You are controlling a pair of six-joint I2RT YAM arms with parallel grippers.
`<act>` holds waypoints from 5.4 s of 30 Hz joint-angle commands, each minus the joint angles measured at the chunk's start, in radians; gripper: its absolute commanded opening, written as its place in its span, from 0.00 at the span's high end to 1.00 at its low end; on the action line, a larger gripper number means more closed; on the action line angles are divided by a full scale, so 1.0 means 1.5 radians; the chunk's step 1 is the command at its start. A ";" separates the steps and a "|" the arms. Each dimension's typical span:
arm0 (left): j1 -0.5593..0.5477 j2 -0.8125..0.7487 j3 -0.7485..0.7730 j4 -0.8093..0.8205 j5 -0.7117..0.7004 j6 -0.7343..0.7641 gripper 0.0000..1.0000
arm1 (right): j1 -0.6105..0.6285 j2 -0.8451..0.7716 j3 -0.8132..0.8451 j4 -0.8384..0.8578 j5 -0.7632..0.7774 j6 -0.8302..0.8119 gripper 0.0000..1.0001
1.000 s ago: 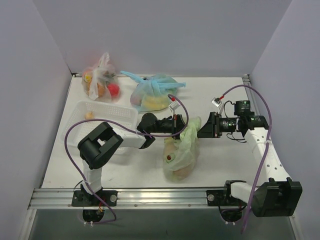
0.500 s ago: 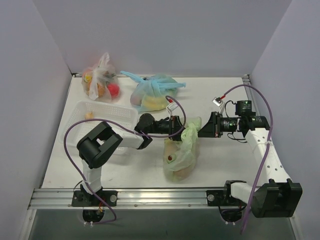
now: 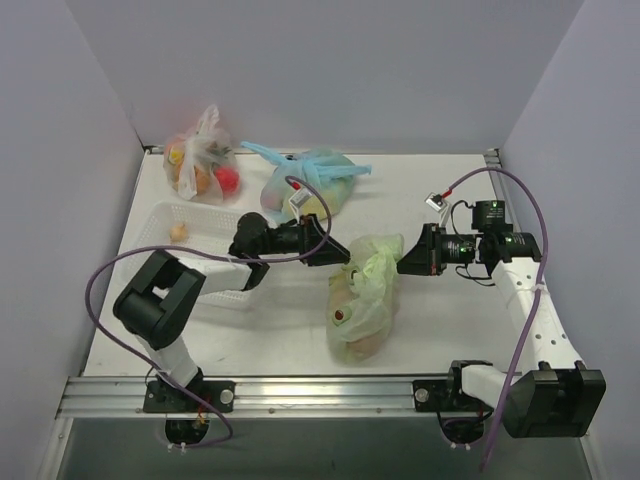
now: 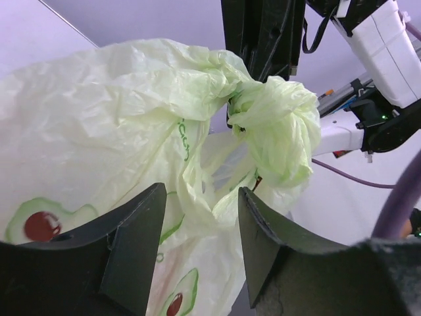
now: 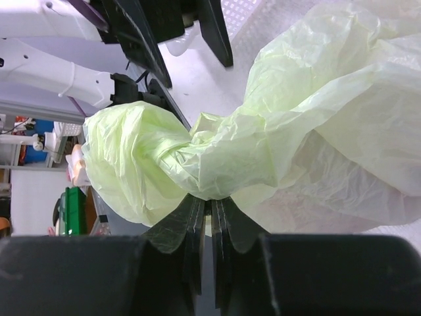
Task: Place the fake fruits into the plastic bag and tie a complex knot
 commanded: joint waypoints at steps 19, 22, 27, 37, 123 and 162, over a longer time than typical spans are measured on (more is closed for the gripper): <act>-0.072 -0.264 0.274 -0.965 -0.040 0.863 0.34 | 0.037 0.008 0.052 0.001 0.016 -0.048 1.00; -0.093 -0.251 0.289 -0.974 -0.054 0.860 0.34 | 0.039 0.008 0.054 0.002 0.019 -0.049 1.00; -0.110 -0.230 0.297 -0.979 -0.060 0.836 0.37 | 0.041 0.004 0.059 0.001 0.024 -0.050 1.00; -0.125 -0.215 0.287 -0.910 -0.078 0.770 0.38 | 0.053 -0.007 0.054 0.001 0.030 -0.061 1.00; -0.158 -0.172 0.214 -0.908 -0.393 1.298 0.52 | 0.207 0.047 0.054 -0.097 0.517 -0.425 0.58; 0.071 -0.237 0.077 -0.970 -0.615 0.961 1.00 | -0.175 0.057 -0.109 0.075 0.562 -0.465 1.00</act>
